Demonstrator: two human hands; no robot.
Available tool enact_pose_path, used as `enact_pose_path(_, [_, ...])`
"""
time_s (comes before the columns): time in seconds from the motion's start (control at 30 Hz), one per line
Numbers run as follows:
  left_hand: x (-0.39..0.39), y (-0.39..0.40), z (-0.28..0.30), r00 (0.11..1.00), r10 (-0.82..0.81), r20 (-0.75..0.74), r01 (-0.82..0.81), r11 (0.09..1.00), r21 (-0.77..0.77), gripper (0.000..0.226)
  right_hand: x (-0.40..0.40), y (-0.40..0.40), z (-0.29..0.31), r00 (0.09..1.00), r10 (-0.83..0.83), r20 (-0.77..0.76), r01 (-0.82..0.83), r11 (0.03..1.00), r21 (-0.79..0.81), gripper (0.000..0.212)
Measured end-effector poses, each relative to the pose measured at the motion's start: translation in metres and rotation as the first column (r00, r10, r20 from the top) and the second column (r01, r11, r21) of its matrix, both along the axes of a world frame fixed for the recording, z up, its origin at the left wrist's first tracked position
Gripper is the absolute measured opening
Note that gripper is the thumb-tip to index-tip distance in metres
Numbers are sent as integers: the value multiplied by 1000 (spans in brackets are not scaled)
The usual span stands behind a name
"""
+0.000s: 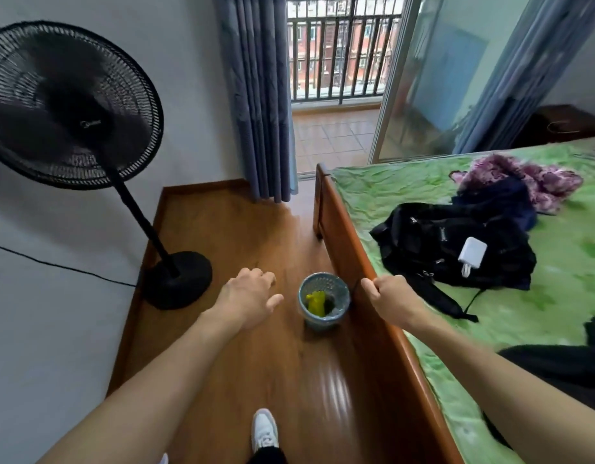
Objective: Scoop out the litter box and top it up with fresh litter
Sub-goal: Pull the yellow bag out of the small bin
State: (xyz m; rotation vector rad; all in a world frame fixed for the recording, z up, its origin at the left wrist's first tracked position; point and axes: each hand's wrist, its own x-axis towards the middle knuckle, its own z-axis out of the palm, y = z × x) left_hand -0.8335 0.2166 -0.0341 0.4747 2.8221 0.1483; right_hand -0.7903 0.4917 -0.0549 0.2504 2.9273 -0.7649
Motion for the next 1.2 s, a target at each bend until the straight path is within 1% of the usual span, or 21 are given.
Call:
enact_pose_path(0.1, [-51, 7, -8, 998, -60, 7, 59, 998, 22, 45, -33, -8, 2, 1000, -23, -5, 23, 999, 33, 55])
enact_pose_path(0.23, [-115, 8, -12, 992, -124, 9, 123, 990, 65, 43, -77, -18, 7, 996, -85, -31, 86, 996, 33, 58])
enact_pose_path(0.3, [-147, 9, -13, 990, -140, -10, 141, 985, 97, 42, -98, -22, 7, 992, -120, -38, 121, 992, 19, 55])
enact_pose_path(0.43, [-192, 15, -18, 987, -159, 15, 157, 981, 117, 41, -130, -18, 1, 977, -212, 26, 212, 977, -9, 54])
enact_pose_path(0.53, [-224, 24, -26, 982, -184, 34, 179, 977, 119, 42, -158, -8, -4, 969, -237, 69, 239, 971, -21, 42])
enact_pose_path(0.67, [-269, 46, -39, 980, -188, 60, 182, 979, 95, 45, -206, 16, -18, 958, -276, 84, 282, 957, -69, 38])
enact_pose_path(0.87, [-325, 87, -45, 986, -143, 81, 139, 989, 49, 44, -285, 54, -37, 967, -245, 74, 254, 956, -149, 40])
enact_pose_path(0.93, [-343, 100, -47, 985, -142, 98, 139, 989, 42, 44, -305, 64, -47, 971, -226, 83, 235, 962, -137, 40])
enact_pose_path(1.0, [-358, 111, -52, 982, -151, 114, 147, 988, 38, 44, -319, 74, -60, 967, -223, 125, 237, 965, -113, 41])
enact_pose_path(1.1, [-375, 123, -68, 976, -160, 144, 159, 987, 24, 41, -331, 84, -80, 945, -293, 146, 308, 947, -94, 47])
enact_pose_path(1.2, [-388, 130, -98, 960, -214, 181, 223, 974, -31, 38, -337, 88, -103, 925, -343, 162, 359, 930, -81, 55])
